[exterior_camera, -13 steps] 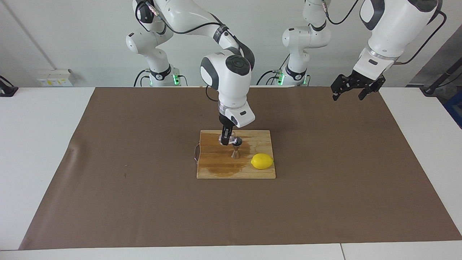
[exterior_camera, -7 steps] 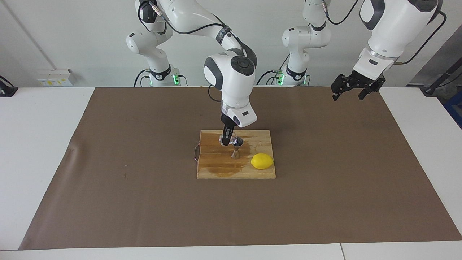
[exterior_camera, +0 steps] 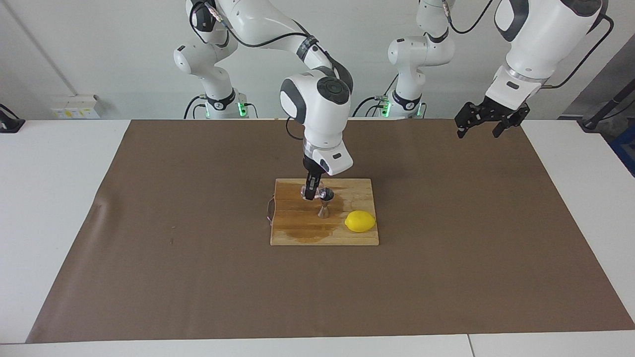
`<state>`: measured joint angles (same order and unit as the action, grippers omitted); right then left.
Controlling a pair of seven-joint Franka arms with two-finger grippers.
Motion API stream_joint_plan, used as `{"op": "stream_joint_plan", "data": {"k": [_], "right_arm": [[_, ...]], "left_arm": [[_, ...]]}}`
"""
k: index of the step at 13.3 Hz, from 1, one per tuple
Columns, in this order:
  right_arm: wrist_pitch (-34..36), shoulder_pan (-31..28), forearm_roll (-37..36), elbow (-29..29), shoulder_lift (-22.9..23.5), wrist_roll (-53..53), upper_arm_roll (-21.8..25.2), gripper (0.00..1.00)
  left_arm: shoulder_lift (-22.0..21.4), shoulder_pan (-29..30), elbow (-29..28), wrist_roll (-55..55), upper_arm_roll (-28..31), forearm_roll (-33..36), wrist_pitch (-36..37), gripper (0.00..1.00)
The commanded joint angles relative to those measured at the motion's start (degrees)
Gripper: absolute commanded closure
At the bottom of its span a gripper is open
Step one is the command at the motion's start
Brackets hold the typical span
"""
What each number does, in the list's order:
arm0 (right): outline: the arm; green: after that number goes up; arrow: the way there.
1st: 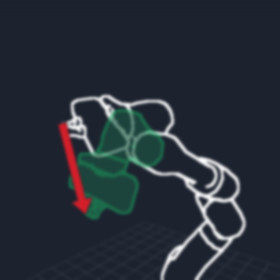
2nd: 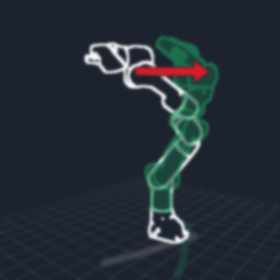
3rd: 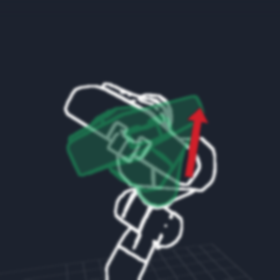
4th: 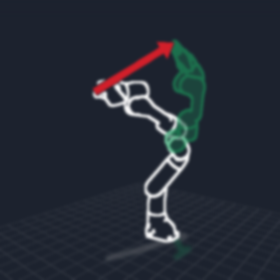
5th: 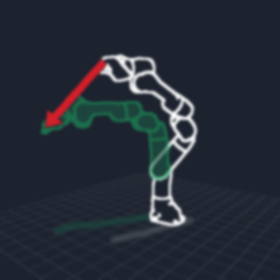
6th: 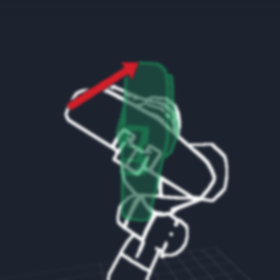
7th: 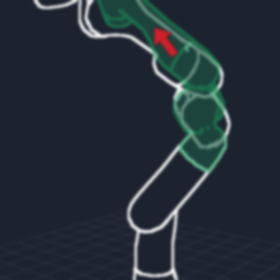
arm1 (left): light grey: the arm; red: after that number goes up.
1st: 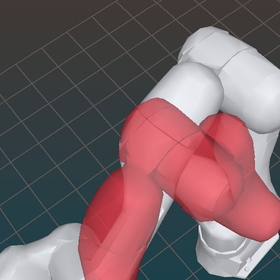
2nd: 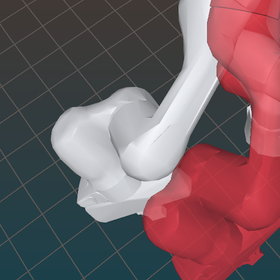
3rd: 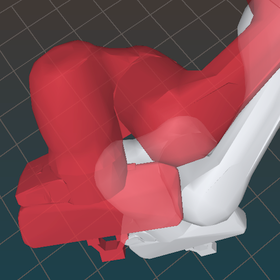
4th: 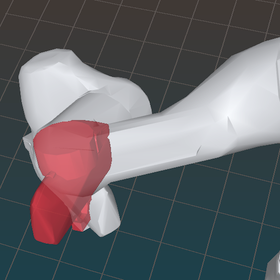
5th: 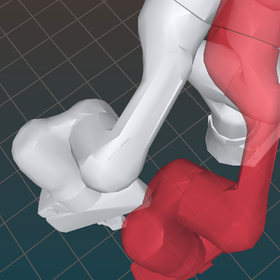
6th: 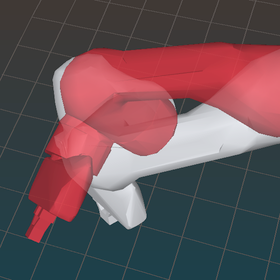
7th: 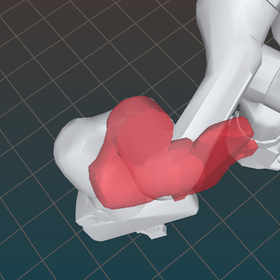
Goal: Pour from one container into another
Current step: 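Lift the glass cup upright and carry it away from the board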
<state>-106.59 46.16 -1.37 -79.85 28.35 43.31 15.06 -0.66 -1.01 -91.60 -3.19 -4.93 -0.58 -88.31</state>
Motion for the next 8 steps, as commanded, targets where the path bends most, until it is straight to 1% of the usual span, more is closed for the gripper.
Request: {"op": "stream_joint_plan", "data": {"k": [1,5,8], "right_arm": [[1.47,0.6,-1.27,1.63,1.0,-1.3,1.1,1.0],[0.86,0.34,0.74,2.07,0.83,-1.39,1.46,1.0],[0.86,-0.36,3.37,2.07,-1.27,-1.21,2.34,1.0]], "left_arm": [[-1.01,-0.22,-0.68,-0.5,0.18,0.93,0.42,0.0],[-1.01,-0.22,-0.68,-0.5,0.18,0.93,0.42,0.0],[-1.01,-0.22,-0.68,-0.5,0.18,0.93,0.42,0.0]]}}
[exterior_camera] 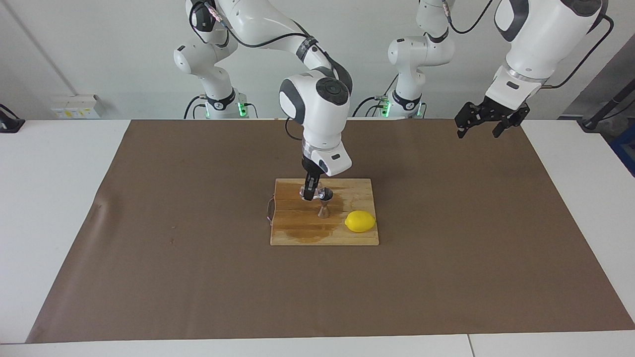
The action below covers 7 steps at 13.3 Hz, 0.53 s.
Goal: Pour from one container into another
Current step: 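Lift the glass cup upright and carry it away from the board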
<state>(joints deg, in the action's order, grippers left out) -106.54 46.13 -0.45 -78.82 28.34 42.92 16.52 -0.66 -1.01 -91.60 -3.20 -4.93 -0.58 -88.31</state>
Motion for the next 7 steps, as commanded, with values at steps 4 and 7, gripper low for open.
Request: {"op": "stream_joint_plan", "data": {"k": [4,7], "right_arm": [[-1.81,-4.72,12.63,0.34,-5.03,1.46,1.76,1.0],[-4.19,-11.22,20.2,-1.86,-7.59,9.96,1.41,1.0]], "left_arm": [[-0.92,-0.22,-0.68,-0.5,0.18,0.93,0.42,0.0],[-0.92,-0.22,-0.68,-0.5,0.18,0.93,0.42,0.0]]}}
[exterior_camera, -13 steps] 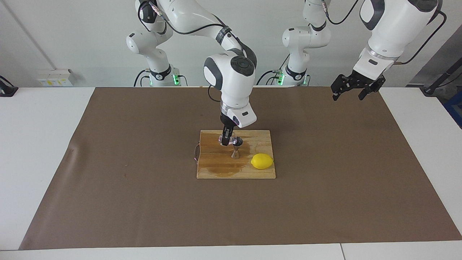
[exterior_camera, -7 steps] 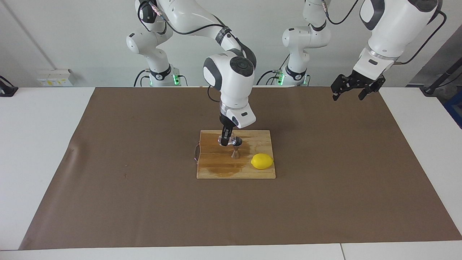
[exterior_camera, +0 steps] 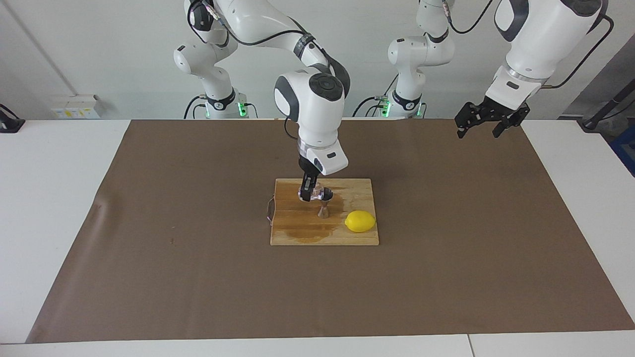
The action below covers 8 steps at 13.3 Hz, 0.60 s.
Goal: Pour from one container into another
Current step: 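Lift the glass cup upright and carry it away from the board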
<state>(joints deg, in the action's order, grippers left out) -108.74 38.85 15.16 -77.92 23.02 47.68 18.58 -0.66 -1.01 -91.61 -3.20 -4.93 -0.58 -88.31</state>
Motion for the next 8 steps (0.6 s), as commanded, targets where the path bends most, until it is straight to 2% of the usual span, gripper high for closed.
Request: {"op": "stream_joint_plan", "data": {"k": [1,3,5,8], "right_arm": [[-2.52,-6.4,6.79,-3.38,-2.54,8.19,-0.65,1.0],[-2.62,-11.4,10.57,-4.52,-3.07,15.2,-0.83,1.0],[-2.97,-16.16,14.88,-8.2,-4.47,23.3,-0.91,1.0],[-3.93,-24.15,20.77,-17.41,-8.24,37.08,-0.91,1.0]], "left_arm": [[-1.01,-0.22,-0.68,-0.5,0.18,0.93,0.42,0.0],[-1.01,-0.22,-0.68,-0.5,0.18,0.93,0.42,0.0],[-1.01,-0.22,-0.68,-0.5,0.18,0.93,0.42,0.0],[-1.01,-0.22,-0.68,-0.5,0.18,0.93,0.42,0.0]]}}
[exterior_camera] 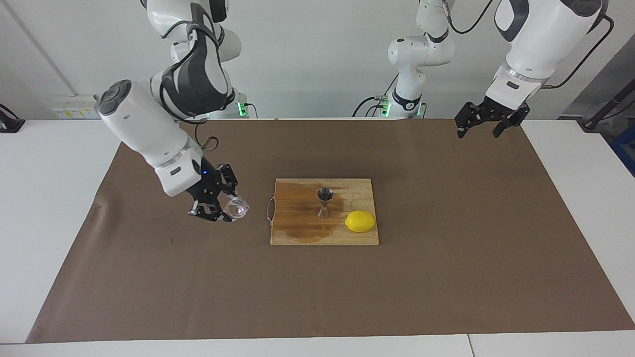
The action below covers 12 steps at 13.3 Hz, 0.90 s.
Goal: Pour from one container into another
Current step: 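Lift the glass cup upright and carry it away from the board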
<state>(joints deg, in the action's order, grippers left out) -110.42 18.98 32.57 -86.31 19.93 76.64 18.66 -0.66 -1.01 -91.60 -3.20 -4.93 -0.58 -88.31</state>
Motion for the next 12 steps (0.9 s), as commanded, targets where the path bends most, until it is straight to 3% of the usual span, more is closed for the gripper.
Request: {"op": "stream_joint_plan", "data": {"k": [1,3,8,12], "right_arm": [[-2.77,-6.91,4.77,-12.53,-6.38,12.87,-1.0,1.0],[-2.78,-12.01,9.68,-18.61,-7.45,21.14,-1.0,1.0],[-2.34,-21.33,14.44,-23.98,-5.61,32.59,-1.0,1.0],[-0.06,-27.49,20.41,-23.91,1.23,42.26,-1.26,1.0]], "left_arm": [[-1.01,-0.22,-0.68,-0.5,0.18,0.93,0.41,0.0],[-0.92,-0.22,-0.68,-0.5,0.18,0.93,0.41,0.0],[-1.01,-0.22,-0.68,-0.5,0.18,0.93,0.41,0.0],[-1.01,-0.22,-0.68,-0.5,0.18,0.93,0.41,0.0]]}}
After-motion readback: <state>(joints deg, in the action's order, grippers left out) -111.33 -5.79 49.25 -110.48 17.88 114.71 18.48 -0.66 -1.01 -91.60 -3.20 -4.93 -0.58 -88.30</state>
